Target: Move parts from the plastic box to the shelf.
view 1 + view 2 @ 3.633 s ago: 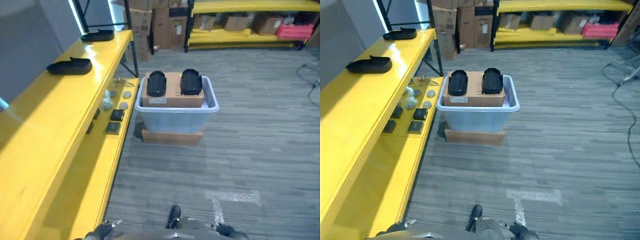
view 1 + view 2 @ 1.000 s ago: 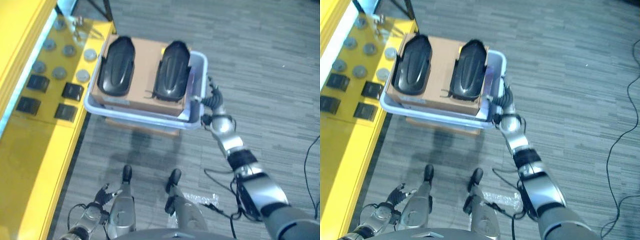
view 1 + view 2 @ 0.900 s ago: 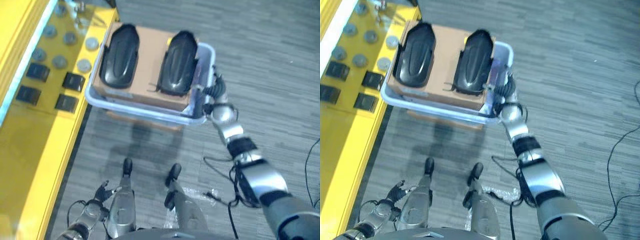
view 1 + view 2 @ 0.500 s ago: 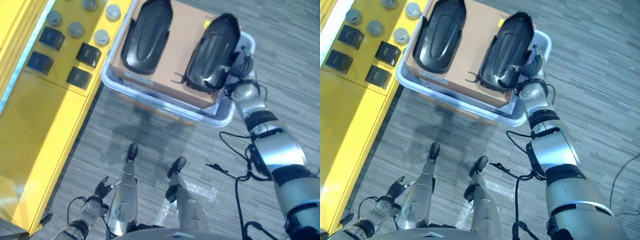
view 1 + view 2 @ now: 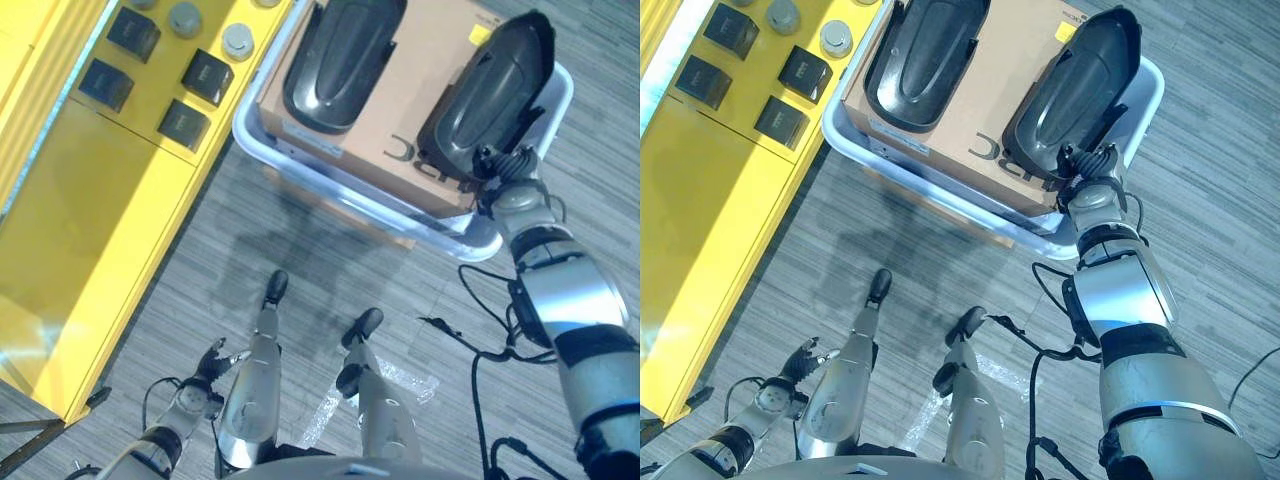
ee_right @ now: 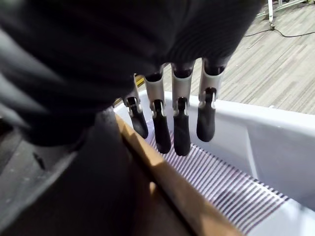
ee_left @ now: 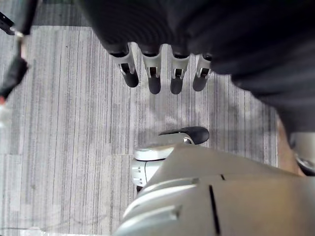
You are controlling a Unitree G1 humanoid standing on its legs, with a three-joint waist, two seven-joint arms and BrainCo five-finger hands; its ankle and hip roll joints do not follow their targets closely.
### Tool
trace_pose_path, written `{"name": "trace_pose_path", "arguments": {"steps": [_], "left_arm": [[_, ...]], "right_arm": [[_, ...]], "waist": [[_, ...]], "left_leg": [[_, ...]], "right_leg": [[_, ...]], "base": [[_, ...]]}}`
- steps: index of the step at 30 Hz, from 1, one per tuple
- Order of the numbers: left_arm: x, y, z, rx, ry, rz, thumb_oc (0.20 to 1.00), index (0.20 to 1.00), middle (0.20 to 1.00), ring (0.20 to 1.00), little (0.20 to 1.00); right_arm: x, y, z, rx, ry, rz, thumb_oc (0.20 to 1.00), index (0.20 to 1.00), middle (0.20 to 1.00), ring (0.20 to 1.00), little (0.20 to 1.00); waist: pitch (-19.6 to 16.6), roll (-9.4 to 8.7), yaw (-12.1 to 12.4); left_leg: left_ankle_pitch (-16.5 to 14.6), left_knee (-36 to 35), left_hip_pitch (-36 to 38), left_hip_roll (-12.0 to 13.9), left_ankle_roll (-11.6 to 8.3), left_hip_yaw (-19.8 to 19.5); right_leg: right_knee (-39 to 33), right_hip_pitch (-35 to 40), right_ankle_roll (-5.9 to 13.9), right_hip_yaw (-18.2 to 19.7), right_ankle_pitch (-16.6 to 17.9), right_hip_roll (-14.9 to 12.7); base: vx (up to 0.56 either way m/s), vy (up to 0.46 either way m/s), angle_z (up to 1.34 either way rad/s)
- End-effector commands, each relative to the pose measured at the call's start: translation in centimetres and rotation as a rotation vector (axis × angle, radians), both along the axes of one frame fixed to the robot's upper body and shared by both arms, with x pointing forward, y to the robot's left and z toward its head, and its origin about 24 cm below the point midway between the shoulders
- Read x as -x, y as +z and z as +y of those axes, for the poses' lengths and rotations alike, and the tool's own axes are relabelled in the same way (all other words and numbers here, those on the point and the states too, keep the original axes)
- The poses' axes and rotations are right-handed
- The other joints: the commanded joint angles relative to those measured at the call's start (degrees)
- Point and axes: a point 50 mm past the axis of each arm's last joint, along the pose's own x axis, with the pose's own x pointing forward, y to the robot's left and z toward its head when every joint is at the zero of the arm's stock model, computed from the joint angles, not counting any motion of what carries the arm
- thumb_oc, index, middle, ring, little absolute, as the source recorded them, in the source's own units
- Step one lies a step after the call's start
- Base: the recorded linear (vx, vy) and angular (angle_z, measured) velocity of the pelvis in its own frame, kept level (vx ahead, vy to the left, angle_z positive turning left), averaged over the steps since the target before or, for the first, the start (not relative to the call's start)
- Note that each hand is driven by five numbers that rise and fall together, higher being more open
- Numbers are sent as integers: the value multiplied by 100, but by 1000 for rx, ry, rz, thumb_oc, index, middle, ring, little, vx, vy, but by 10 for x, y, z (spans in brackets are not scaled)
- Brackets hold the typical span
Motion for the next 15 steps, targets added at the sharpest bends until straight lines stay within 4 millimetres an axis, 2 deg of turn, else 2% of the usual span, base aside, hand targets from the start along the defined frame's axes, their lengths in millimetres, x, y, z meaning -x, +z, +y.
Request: {"name": "trace_pose_path", "arguments": {"steps": [1,6,10,11,12,15], "left_arm": [[3,-2,4,-23,-2,21,1000,1000,1000,1000,1000],[5,2,15,0,79,-29,1000,1000,1000,1000,1000],[6,15,43,-3,209,-123,1000,1000,1000,1000,1000],[6,15,43,-4,209,-122,1000,1000,1000,1000,1000],[-2,39,69,-17,280,-251,1000,1000,1000,1000,1000],[-5,48,77,-23,292,-295,1000,1000,1000,1000,1000]], "right_arm": [[4,-36,10,-18,39,104,200,200,200,200,200],[8,-58,20,-81,69,82,200,200,200,200,200],[18,-74,14,-43,78,92,200,200,200,200,200],[18,-74,14,-43,78,93,200,200,200,200,200],[29,-78,-1,9,59,84,200,200,200,200,200],[32,-79,-5,25,61,80,200,200,200,200,200]], "waist": [[-87,20,156],[-280,-56,66],[-491,-132,-30],[-488,-134,-27],[-693,-149,-75],[-767,-161,-96]], "left_leg": [[-635,-19,74,-48,-52,3],[-698,-19,334,16,-53,76],[-770,-19,662,119,-57,200],[-772,-19,671,120,-58,203],[-848,-19,966,174,-45,297],[-883,-19,1088,190,-34,346]], "right_leg": [[-27,235,735,58,-331,-409],[-27,453,706,102,-406,-403],[-27,720,684,150,-506,-372],[-27,726,684,153,-508,-371],[-27,956,681,154,-580,-366],[-27,1053,679,169,-605,-365]], "base": [[0,0,0],[22,-18,2],[44,-36,-1],[71,-95,-6],[63,-68,-7],[60,-52,-16]]}}
